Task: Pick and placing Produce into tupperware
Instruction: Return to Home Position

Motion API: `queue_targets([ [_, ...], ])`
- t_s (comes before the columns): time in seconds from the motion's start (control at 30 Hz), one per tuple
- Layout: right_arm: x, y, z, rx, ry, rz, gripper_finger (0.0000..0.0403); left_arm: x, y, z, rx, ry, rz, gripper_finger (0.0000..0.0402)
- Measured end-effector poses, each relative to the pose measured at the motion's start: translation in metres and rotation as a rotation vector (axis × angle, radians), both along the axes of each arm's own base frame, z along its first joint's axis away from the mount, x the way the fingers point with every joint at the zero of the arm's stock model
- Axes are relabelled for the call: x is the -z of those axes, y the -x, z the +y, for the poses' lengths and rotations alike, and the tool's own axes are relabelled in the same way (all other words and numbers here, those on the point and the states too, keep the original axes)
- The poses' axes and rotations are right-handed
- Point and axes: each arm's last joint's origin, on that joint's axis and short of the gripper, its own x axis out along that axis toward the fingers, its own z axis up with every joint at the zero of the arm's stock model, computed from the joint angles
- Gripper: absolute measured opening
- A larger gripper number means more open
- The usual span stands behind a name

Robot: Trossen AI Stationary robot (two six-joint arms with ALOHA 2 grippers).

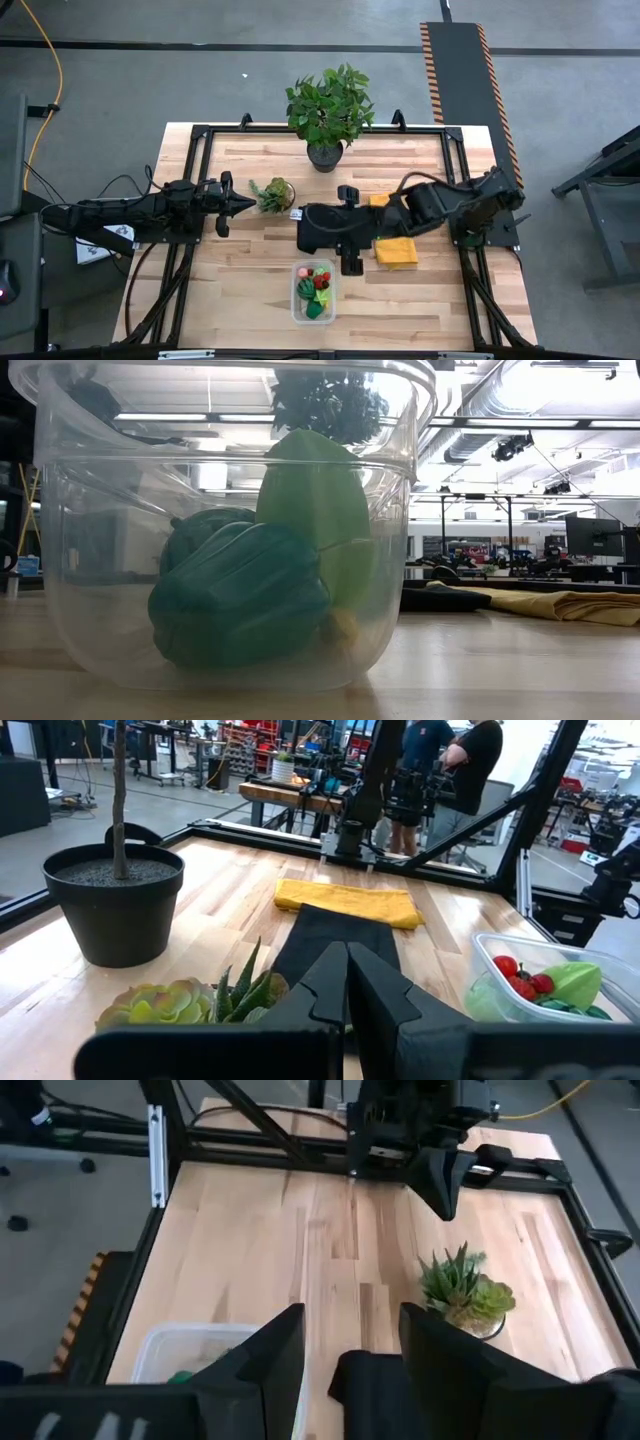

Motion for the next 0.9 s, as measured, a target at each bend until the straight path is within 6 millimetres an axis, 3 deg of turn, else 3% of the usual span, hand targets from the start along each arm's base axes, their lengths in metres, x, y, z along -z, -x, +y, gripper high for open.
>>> queue_targets([
  [0.2,-0.004,-0.001,-0.015,-0.054,0.012,-0.008,0.0154,0.0,0.0,0.0,0.0,0.0,0.0,0.0003],
  [0.37,0.01,0.021,-0.026,-0.058,-0.028,-0.066,0.0154,0.0,0.0,0.0,0.0,0.0,0.0,0.0003],
  [0.5,0.037,0.052,-0.035,-0.049,-0.135,-0.146,0.0153,0.0,0.0,0.0,0.0,0.0,0.0,0.0003],
  [0.8,0.066,0.129,-0.068,0.01,-0.263,-0.373,0.0154,0.0,0.0,0.0,0.0,0.0,0.0,0.0003],
  [0.9,0.087,0.15,-0.077,0.032,-0.291,-0.434,0.0154,0.0,0.0,0.0,0.0,0.0,0.0,0.0003],
])
